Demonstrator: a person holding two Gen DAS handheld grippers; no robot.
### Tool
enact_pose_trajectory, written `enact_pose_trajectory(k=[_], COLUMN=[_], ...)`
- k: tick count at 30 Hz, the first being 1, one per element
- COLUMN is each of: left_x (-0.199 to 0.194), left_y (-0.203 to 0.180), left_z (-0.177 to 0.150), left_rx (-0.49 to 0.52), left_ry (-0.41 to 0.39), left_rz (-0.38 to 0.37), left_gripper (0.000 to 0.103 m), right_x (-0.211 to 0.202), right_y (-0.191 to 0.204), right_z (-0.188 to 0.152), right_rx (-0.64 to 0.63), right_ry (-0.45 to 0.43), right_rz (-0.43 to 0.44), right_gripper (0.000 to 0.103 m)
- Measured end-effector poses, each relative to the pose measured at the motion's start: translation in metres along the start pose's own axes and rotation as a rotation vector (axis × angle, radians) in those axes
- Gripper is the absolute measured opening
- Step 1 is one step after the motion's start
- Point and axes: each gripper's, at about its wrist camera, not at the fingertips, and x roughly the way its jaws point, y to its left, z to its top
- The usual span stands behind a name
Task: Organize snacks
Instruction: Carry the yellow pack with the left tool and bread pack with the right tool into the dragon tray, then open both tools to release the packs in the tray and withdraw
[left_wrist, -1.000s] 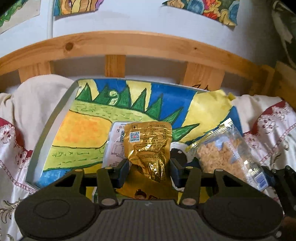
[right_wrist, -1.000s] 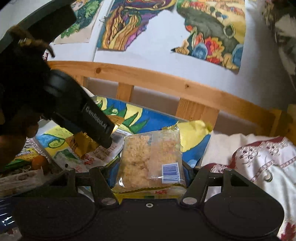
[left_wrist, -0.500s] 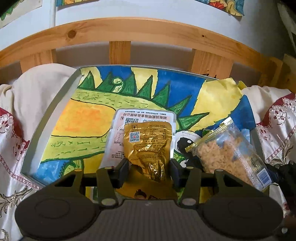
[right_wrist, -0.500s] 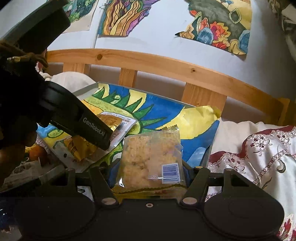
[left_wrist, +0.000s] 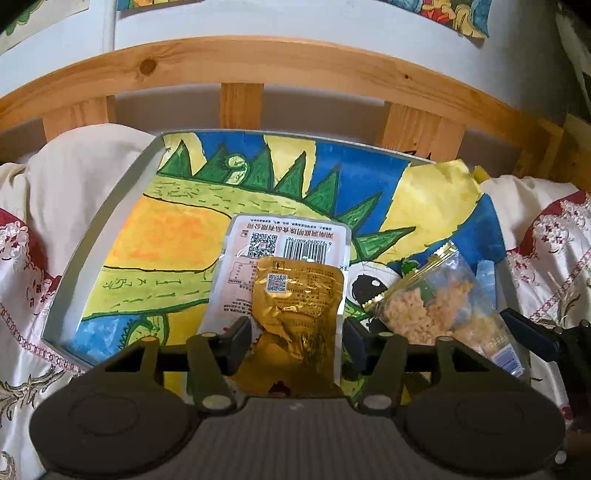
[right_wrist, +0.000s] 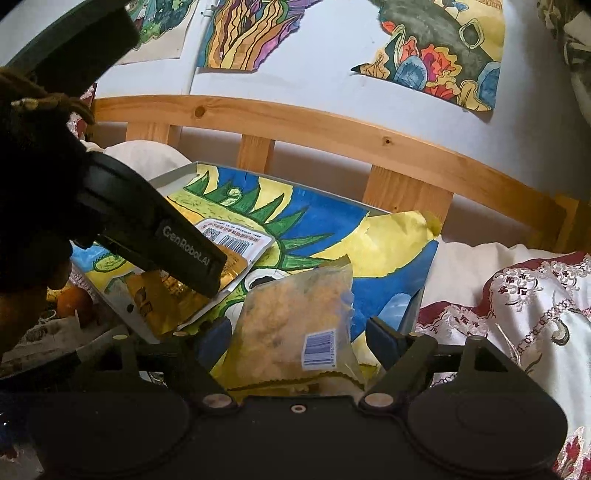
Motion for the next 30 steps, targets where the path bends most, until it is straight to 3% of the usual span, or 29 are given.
enact_pose_trajectory(k=[2, 8, 14, 25, 30], left_x=[-0.007, -0.036, -0.074, -0.146, -0.172], left_y=[0.001, 0.011, 0.019, 0.033, 0.039], left_z=[0.0, 0.003, -0.002, -0.042, -0.063], left_rx=[-0.008, -0.059, -0.062, -0.119, -0.121], left_ry=[-0.024, -0.086, -0.17, -0.322, -0.343], left_rz=[0.0, -0.015, 0.02, 0.107, 0.128], left_gripper=[0.076, 0.086, 0.1, 0.102, 0.103], right_x=[-0.003, -0.017, -0.039, -0.099, -0.124], right_y=[-0.001, -0.004, -0.001, -0.008, -0.002], right_z=[0.001, 0.01, 0.018, 0.02, 0.019], right_rx=[0.006, 0.022, 0.002, 0.089, 0.109], right_ry=[-0.014, -0.056, -0.107, -0.138, -0.114], right_rz=[-0.006, -0.016, -0.034, -0.05, -0.032], right_gripper=[0.091, 0.097, 0.102, 0.102, 0.102])
